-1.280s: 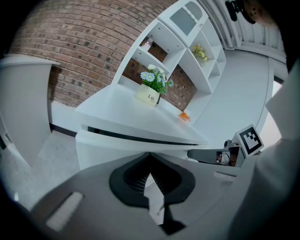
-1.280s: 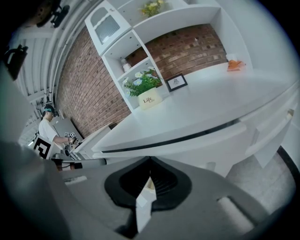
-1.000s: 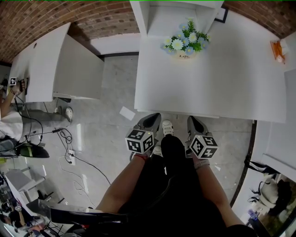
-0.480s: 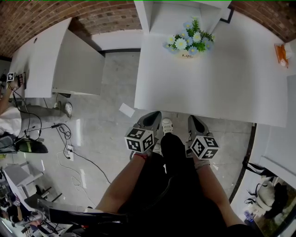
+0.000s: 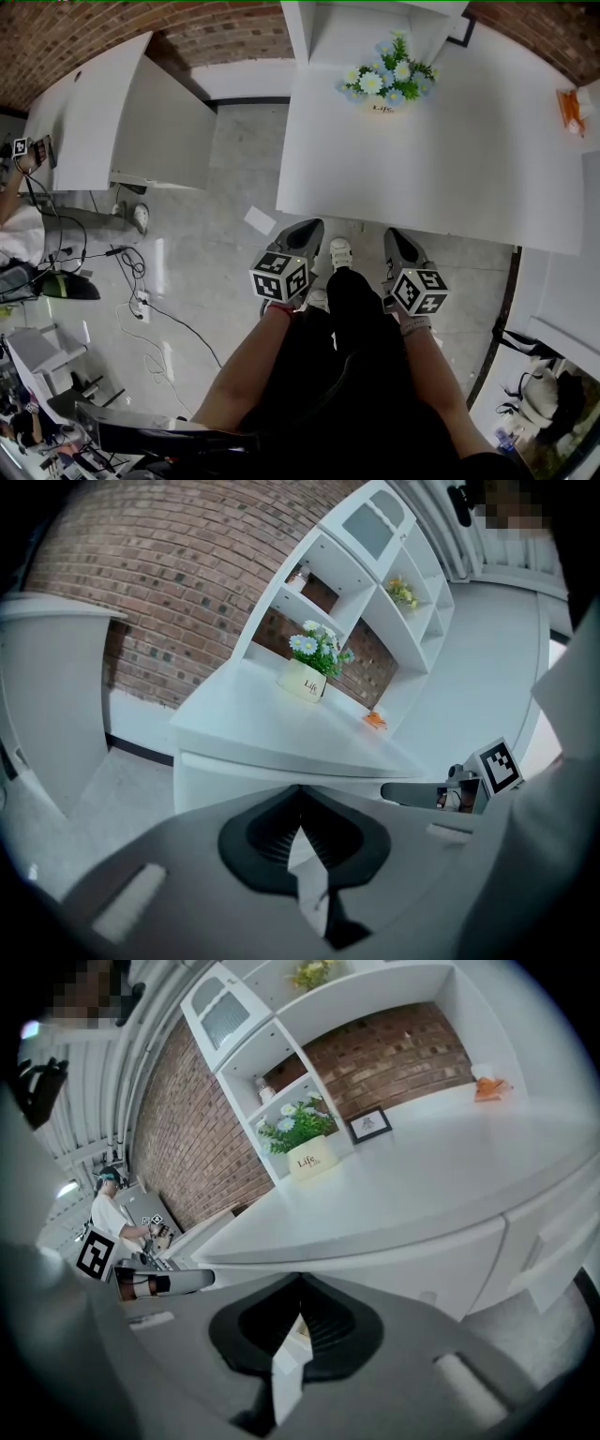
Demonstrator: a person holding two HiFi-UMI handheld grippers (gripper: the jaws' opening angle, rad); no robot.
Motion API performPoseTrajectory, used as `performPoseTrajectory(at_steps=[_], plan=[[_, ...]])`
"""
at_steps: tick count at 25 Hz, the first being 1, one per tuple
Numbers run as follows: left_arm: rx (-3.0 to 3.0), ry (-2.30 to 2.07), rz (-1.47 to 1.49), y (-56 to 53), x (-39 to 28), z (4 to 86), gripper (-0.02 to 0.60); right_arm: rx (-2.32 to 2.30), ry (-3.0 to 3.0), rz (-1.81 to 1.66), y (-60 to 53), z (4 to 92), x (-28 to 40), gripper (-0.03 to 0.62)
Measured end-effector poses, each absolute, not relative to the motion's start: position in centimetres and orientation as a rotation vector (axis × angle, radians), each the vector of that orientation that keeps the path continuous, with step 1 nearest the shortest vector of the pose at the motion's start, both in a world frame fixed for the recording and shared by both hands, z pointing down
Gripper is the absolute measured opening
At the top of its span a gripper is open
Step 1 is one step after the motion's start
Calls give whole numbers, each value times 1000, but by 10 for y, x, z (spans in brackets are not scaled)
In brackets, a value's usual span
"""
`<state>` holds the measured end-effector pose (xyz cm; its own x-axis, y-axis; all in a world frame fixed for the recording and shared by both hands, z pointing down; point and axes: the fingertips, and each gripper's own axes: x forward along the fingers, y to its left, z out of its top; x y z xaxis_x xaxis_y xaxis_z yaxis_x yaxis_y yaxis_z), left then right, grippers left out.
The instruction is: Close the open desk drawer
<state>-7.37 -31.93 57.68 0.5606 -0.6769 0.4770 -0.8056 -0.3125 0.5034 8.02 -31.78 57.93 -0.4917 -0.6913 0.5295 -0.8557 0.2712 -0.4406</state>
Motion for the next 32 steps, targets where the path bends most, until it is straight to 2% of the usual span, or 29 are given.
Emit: performPoseTrajectory(at_steps=[32], plan=[[2348, -1311, 1, -244, -106, 461, 2, 1521, -2522, 420, -219, 461, 84, 2]])
